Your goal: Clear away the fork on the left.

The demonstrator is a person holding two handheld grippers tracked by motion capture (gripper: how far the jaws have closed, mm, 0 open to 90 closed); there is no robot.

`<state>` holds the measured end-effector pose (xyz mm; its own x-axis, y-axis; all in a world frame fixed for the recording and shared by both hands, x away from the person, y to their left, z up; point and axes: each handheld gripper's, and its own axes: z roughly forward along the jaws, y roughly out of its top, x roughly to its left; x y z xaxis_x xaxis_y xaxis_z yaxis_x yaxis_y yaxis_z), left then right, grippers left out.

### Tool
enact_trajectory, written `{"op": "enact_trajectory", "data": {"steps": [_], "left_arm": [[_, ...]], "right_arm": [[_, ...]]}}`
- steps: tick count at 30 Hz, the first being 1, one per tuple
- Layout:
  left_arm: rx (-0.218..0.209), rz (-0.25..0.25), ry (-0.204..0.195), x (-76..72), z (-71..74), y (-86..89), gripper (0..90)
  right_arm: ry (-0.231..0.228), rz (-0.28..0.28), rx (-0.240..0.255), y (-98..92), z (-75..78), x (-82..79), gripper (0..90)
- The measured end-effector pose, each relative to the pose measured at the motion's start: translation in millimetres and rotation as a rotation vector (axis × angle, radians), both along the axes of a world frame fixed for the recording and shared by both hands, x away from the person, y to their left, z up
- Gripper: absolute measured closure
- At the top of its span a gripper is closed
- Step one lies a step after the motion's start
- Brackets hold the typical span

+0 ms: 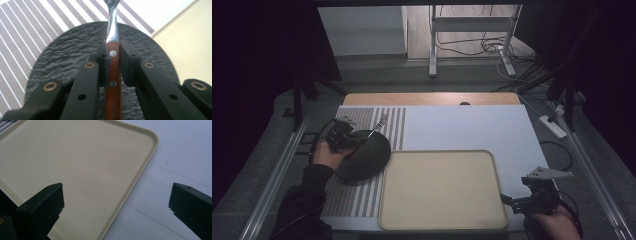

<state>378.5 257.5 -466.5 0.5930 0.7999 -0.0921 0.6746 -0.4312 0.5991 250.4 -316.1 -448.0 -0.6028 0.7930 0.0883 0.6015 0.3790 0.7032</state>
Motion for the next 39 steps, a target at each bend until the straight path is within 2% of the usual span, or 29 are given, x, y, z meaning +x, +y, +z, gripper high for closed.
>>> {"op": "enact_trajectory", "data": {"steps": [5,15,19,31,39], "left_arm": [[0.003,-0.004,0.004,-11.8,0.6,-8.8,77.9],[-0.038,0.014,0.013,-41.8,4.5,-19.0,77.9],[-0.052,0.021,0.033,-53.2,2.2,-24.1,77.9],[-0.038,0.029,0.064,-78.4,-2.9,-47.5,77.9],[-0.076,0.066,0.091,-93.9,-4.3,-58.0,77.9]], "right_arm": [[-0.001,-0.002,-0.003,0.1,0.2,-0.2,0.5],[-0.007,0.004,-0.001,0.2,0.6,-0.9,0.4],[-0.01,0.008,-0.002,0.8,0.6,-1.2,0.4],[-0.014,0.007,-0.014,1.9,0.5,-1.4,0.4],[-0.013,0.007,-0.019,2.5,0.3,-1.3,0.4]]}}
